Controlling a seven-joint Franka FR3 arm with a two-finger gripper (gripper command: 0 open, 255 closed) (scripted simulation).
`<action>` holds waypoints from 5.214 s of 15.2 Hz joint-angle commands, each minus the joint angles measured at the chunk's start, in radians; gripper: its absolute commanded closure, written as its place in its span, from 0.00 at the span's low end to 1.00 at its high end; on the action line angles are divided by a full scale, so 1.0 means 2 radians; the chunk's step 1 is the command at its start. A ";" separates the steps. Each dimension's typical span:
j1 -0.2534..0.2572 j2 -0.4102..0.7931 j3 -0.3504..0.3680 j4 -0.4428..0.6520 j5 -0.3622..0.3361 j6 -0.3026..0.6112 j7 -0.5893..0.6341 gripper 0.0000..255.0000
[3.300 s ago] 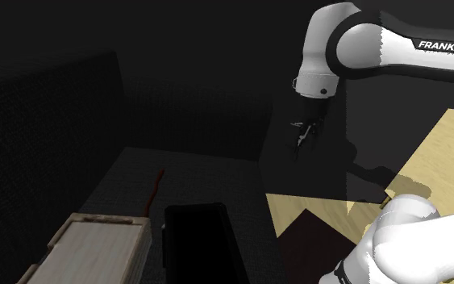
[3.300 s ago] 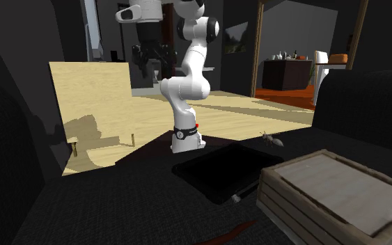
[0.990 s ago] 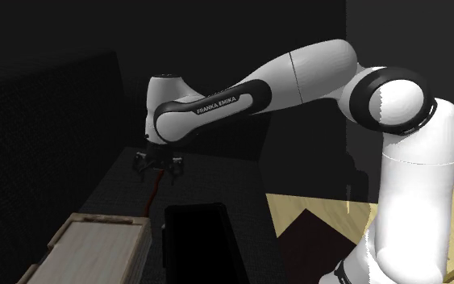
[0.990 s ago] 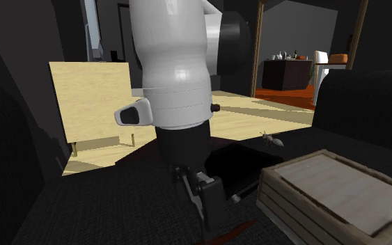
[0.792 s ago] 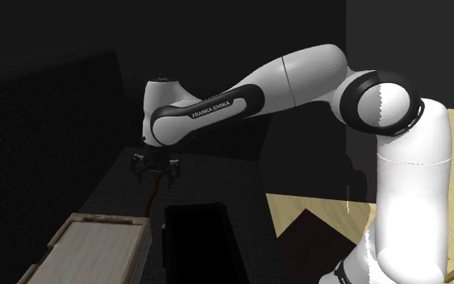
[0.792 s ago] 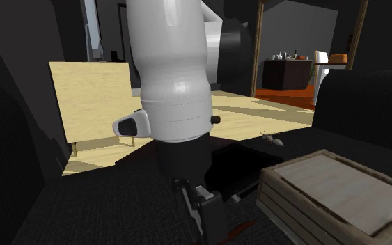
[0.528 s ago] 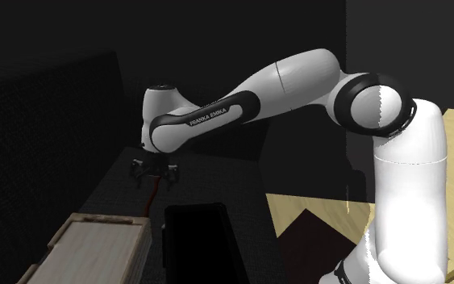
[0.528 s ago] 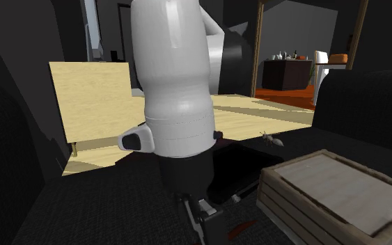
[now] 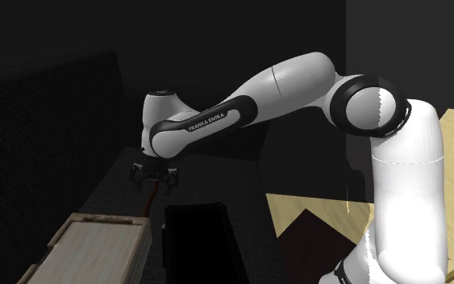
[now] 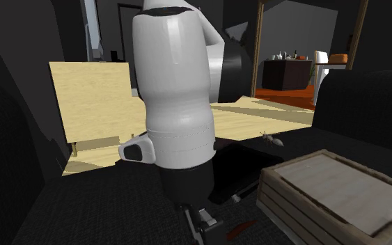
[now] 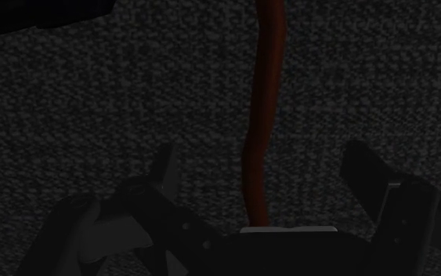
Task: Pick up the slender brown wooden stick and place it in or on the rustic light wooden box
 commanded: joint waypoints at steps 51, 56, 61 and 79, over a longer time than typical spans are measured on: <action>0.038 -0.090 0.041 0.096 0.026 -0.177 0.066 1.00; 0.076 -0.089 0.056 0.097 0.018 -0.174 0.121 1.00; 0.119 -0.075 0.070 0.115 0.003 -0.176 0.178 1.00; 0.146 -0.041 0.069 0.059 -0.020 -0.090 0.216 1.00</action>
